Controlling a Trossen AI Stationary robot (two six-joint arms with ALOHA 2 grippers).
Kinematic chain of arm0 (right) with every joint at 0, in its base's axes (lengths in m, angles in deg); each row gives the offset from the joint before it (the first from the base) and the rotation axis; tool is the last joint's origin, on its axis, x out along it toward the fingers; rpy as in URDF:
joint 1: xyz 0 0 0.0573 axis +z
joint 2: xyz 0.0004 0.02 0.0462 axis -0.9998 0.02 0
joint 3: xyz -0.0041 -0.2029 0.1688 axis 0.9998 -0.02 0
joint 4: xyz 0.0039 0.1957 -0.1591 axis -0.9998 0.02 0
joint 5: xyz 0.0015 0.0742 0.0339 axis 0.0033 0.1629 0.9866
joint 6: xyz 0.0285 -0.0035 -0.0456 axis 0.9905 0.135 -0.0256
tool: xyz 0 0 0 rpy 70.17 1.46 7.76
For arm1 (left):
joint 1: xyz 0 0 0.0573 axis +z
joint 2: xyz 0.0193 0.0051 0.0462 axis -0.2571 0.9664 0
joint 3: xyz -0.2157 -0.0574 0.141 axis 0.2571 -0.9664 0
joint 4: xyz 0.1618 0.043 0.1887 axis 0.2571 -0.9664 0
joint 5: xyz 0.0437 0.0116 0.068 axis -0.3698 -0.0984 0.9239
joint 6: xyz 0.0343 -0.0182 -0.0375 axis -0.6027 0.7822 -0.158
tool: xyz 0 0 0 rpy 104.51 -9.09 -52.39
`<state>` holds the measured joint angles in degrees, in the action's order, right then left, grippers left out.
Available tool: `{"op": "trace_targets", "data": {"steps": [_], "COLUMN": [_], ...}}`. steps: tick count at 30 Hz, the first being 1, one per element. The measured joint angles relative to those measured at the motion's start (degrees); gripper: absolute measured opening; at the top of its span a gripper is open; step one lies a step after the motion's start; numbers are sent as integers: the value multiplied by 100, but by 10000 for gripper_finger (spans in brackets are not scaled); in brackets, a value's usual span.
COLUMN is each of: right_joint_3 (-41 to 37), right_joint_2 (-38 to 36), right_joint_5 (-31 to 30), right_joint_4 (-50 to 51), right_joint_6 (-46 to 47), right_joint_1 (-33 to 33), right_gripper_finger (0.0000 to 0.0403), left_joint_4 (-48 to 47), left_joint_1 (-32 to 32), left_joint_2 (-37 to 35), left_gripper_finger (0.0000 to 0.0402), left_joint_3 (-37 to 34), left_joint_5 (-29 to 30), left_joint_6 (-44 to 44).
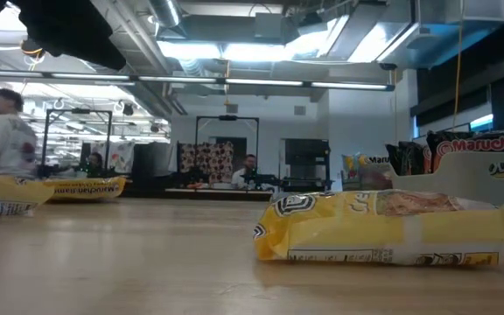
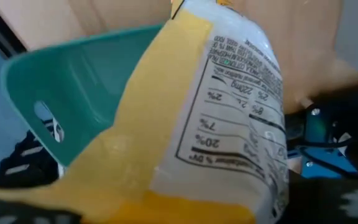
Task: Sort Maruchan noodles
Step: Put the yellow noodle pack into the green bin
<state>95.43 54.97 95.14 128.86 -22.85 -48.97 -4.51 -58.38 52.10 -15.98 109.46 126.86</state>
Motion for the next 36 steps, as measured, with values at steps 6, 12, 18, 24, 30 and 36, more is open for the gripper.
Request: {"op": "trace_targets", "data": {"steps": [6,12,18,24,30,36], "right_joint_3": [-549,-1192,-1836,-2304,-2332,-2332], "right_joint_2": [4,4,7,7,7,7], "right_joint_5": [322,618,878,958,595,580], "right_joint_4": [-221,-953,-1406,-1730,-1786,-1793], "right_joint_6": [-139,-291,-403,-459,-553,-413], "right_joint_1": [19,-68,-215,-256,-254,-245], "right_gripper_finger": [106,109,106,115,117,136], "left_joint_4": [4,9,78,93,99,516], "left_joint_1": [-2,-2,-2,0,2,2], "left_joint_2": [4,4,4,4,4,4], "left_gripper_finger": [222,222,222,222,222,222], "left_joint_3": [0,0,0,0,0,0], "left_joint_5": [13,41,44,44,61,66], "left_joint_6": [-9,-9,-11,-13,-88,-564]}}
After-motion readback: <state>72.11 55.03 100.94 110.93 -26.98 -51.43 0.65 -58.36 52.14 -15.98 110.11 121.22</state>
